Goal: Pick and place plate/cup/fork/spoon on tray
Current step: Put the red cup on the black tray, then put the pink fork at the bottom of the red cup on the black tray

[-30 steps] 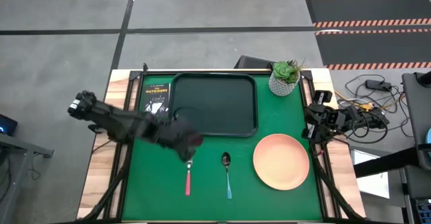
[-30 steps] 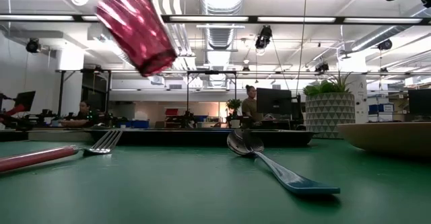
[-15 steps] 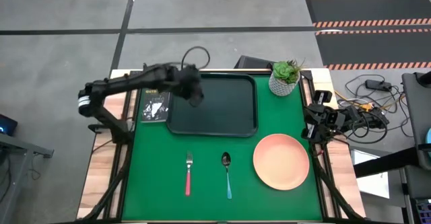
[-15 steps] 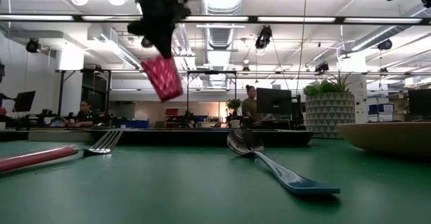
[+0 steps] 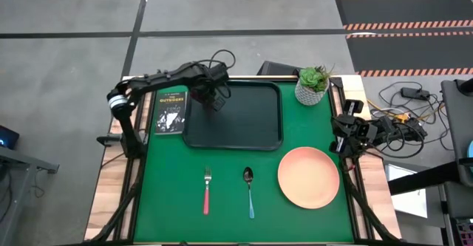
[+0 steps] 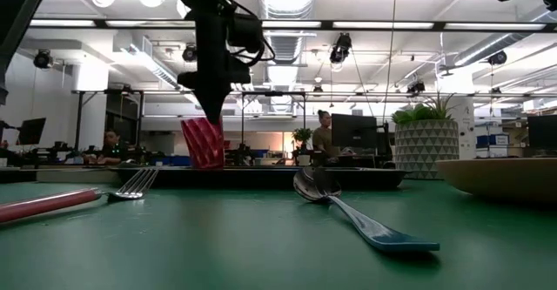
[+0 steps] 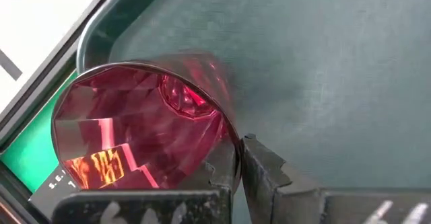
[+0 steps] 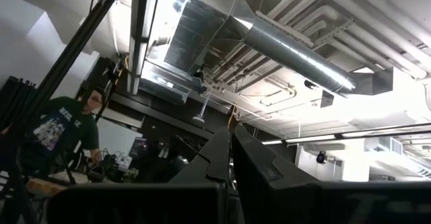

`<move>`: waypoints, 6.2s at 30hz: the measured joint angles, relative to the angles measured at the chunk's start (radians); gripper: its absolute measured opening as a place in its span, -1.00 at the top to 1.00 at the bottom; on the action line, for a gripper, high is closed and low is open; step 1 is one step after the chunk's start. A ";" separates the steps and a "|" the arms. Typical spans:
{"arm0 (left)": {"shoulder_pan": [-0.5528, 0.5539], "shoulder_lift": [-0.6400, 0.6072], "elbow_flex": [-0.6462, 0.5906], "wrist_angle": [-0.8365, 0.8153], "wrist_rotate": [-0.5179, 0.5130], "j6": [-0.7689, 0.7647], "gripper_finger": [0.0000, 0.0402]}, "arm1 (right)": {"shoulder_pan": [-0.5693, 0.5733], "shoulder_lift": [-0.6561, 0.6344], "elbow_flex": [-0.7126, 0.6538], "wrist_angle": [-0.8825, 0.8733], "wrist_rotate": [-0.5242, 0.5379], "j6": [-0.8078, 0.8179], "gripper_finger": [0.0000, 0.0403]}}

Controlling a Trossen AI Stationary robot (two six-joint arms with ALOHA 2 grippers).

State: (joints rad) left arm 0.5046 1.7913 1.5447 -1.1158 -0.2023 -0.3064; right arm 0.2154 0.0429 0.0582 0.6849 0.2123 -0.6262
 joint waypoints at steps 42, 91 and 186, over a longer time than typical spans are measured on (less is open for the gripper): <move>-0.007 -0.111 0.007 0.029 -0.023 0.026 0.65 | 0.000 0.000 0.000 0.000 -0.001 0.003 0.96; -0.357 -0.210 -0.315 0.347 -0.216 -0.115 1.00 | 0.000 0.000 0.000 0.000 -0.001 -0.002 0.96; -1.025 -0.096 -0.390 0.617 -0.219 -1.272 1.00 | 0.000 0.000 0.000 0.082 -0.010 -0.095 0.96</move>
State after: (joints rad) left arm -0.5203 1.6954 1.1542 -0.4985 -0.4212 -1.5780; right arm 0.2157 0.0425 0.0582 0.7666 0.2028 -0.7208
